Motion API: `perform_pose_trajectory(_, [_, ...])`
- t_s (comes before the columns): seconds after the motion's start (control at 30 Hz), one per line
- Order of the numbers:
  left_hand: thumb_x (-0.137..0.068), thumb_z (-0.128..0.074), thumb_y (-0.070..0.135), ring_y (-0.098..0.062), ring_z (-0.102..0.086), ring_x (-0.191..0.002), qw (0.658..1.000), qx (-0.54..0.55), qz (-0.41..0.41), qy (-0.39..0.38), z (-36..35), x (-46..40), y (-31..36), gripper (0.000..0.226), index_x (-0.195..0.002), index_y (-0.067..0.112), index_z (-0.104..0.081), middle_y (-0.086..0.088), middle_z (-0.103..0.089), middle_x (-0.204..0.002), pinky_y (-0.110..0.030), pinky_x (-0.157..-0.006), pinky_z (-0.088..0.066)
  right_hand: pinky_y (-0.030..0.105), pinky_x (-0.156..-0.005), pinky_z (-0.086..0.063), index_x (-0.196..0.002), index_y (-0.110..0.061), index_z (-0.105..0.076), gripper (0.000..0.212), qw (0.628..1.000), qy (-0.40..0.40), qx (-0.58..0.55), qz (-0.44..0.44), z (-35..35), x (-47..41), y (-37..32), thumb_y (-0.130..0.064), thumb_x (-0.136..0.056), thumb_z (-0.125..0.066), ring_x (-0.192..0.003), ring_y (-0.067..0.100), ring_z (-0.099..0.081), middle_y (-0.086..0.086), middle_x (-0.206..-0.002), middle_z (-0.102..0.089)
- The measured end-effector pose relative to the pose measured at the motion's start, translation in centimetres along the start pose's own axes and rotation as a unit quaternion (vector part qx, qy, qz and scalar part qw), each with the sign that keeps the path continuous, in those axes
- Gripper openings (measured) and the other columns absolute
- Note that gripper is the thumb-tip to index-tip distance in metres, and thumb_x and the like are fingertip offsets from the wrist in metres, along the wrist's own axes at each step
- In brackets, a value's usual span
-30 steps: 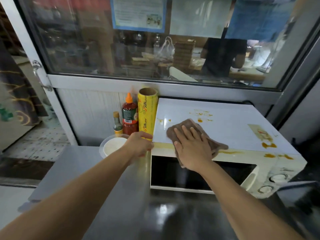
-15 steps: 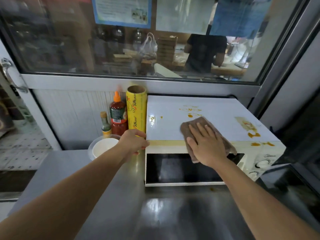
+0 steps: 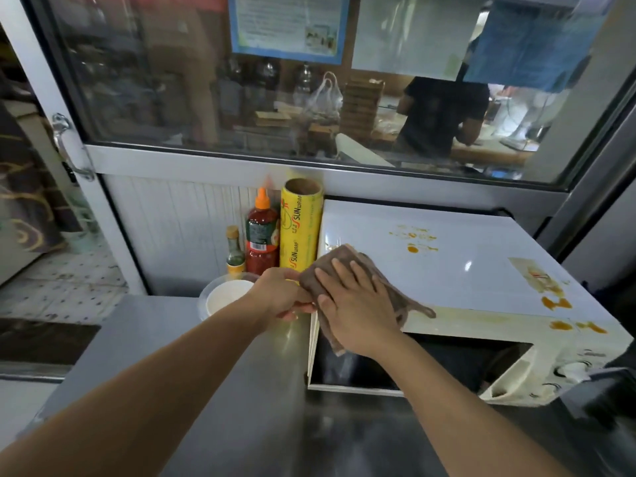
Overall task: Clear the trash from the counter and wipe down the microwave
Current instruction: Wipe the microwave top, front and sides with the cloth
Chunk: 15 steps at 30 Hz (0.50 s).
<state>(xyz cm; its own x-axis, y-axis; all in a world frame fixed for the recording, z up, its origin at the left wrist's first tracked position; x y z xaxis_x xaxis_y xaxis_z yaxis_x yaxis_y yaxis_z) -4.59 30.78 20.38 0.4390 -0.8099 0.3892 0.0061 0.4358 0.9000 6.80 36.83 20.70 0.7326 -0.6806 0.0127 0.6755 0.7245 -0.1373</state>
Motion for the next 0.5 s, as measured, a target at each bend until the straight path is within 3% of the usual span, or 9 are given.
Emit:
perform_pose_trajectory(0.13, [-0.085,-0.064,0.002,-0.014,-0.067,-0.076,1.000,0.008,0.006,0.012,1.3,-1.6,0.5,0.033,-0.115,0.013,-0.058,-0.012,-0.070,-0.095,-0.025,-0.064,-0.045,0.043,-0.117,-0.001,-0.148,-0.039,-0.013,0.049,1.000,-0.020,-0.006,-0.004,0.7,-4.7,1.6,-0.043,-0.100,-0.018,-0.146,0.018,0.003,-0.010,-0.159,0.000])
perform_pose_trajectory(0.33, [-0.082,-0.065,0.002,-0.024,-0.068,-0.095,0.999,0.007,0.014,0.028,2.0,-3.7,0.6,0.031,-0.111,0.013,-0.061,-0.017,-0.069,-0.102,-0.032,-0.077,-0.049,0.045,-0.116,-0.005,-0.146,-0.038,-0.021,0.049,1.000,0.006,0.003,-0.016,1.4,-11.7,3.6,-0.044,-0.098,-0.020,-0.145,0.020,-0.005,-0.008,-0.159,-0.009])
perform_pose_trajectory(0.43, [-0.082,-0.066,0.003,-0.025,-0.067,-0.099,1.000,0.005,0.011,0.028,1.6,-4.1,0.7,0.031,-0.111,0.013,-0.061,-0.016,-0.069,-0.103,-0.039,-0.089,-0.052,0.047,-0.115,-0.005,-0.146,-0.039,-0.021,0.049,1.000,-0.001,0.005,-0.024,1.4,-12.7,3.5,-0.044,-0.098,-0.021,-0.145,0.022,-0.005,-0.007,-0.159,-0.009])
perform_pose_trajectory(0.5, [-0.082,-0.067,0.003,-0.024,-0.067,-0.097,0.999,0.002,0.009,0.032,1.2,-3.8,0.7,0.032,-0.112,0.013,-0.060,-0.015,-0.069,-0.103,-0.038,-0.086,-0.053,0.047,-0.116,-0.003,-0.146,-0.040,-0.018,0.049,1.000,-0.005,0.000,-0.022,1.2,-11.0,3.2,-0.045,-0.098,-0.020,-0.146,0.021,-0.002,-0.006,-0.159,-0.006])
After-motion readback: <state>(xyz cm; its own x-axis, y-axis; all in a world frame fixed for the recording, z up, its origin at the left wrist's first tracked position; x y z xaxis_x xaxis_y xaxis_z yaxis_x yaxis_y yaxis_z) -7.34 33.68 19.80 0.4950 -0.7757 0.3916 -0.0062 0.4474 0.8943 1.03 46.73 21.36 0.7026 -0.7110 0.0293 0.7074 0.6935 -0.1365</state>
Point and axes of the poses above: each hand's wrist, its own x-axis away from the middle knuckle, its own z-axis out of the back of the hand, y = z × x, the point moved 6 cm from there along -x, towards the middle knuckle
